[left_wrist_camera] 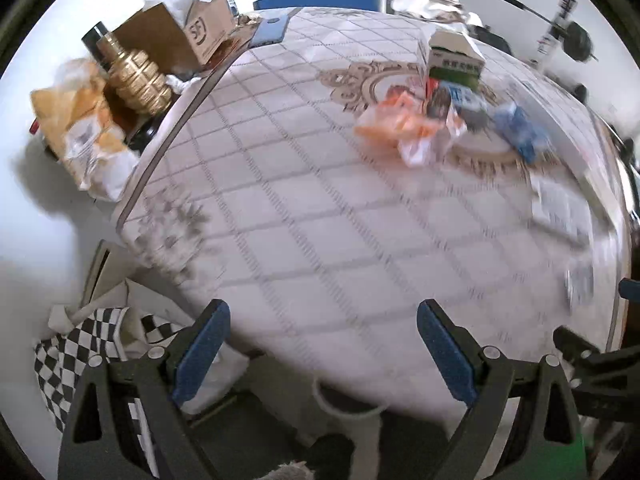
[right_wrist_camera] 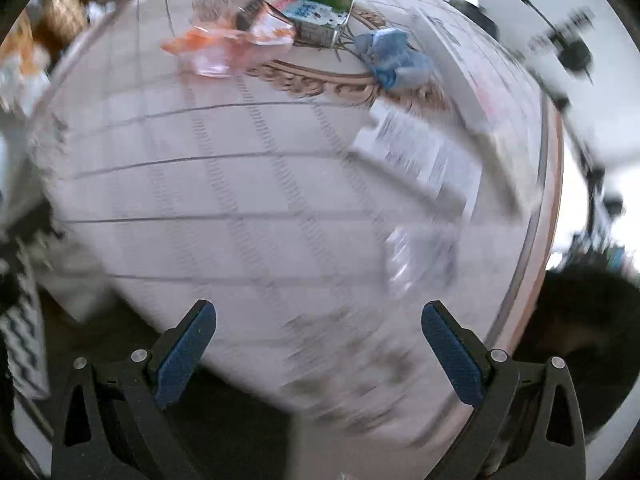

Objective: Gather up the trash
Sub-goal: 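Grasp the orange snack wrapper with the left tool while the right tool grasps the white medicine leaflet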

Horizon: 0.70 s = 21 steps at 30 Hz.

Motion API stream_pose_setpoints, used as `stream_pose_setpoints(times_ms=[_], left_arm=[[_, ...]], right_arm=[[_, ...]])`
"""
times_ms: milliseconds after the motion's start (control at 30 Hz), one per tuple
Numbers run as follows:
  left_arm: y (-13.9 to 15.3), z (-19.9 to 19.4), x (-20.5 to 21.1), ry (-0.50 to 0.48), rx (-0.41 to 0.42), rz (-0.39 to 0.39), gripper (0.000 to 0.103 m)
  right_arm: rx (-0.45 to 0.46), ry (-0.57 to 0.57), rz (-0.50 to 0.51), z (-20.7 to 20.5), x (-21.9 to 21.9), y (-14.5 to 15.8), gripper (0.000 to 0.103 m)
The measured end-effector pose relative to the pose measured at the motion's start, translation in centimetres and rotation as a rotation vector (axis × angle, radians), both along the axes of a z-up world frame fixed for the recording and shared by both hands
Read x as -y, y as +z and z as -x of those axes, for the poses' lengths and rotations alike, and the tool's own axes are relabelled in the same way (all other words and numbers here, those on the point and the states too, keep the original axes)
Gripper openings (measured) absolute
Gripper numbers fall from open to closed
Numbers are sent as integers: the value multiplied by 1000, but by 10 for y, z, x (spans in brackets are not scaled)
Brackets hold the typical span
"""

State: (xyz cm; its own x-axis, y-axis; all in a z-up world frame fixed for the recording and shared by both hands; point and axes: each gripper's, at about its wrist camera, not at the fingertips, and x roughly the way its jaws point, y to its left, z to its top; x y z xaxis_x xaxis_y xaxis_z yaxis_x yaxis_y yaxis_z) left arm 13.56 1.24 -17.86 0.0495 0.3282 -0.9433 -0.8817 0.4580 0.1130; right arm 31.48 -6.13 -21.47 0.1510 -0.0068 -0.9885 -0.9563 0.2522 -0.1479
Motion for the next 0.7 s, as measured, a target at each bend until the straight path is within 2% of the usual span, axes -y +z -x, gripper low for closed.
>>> stream_pose_setpoints(times_ms=[100, 233, 367, 533, 600, 700], left_arm=[[-14, -35, -18, 73, 13, 66, 96], [-42, -71, -33, 108, -33, 107, 96], [-68, -82, -45, 163, -67, 156, 96], [-80, -82, -56, 212, -82, 175, 96], [-79, -78, -62, 230, -82, 179, 96], [-72, -73, -73, 259, -72, 173, 96]], right_arm=[[28, 138, 104, -36, -35, -29, 103], [66, 326, 228, -68, -68, -66, 103], [32, 466, 325, -89, -85, -97, 103], [-111, 456, 343, -112, -90, -108, 103], [-162, 408, 317, -125, -89, -108, 99], [-221, 273, 246, -148, -89, -104, 95]])
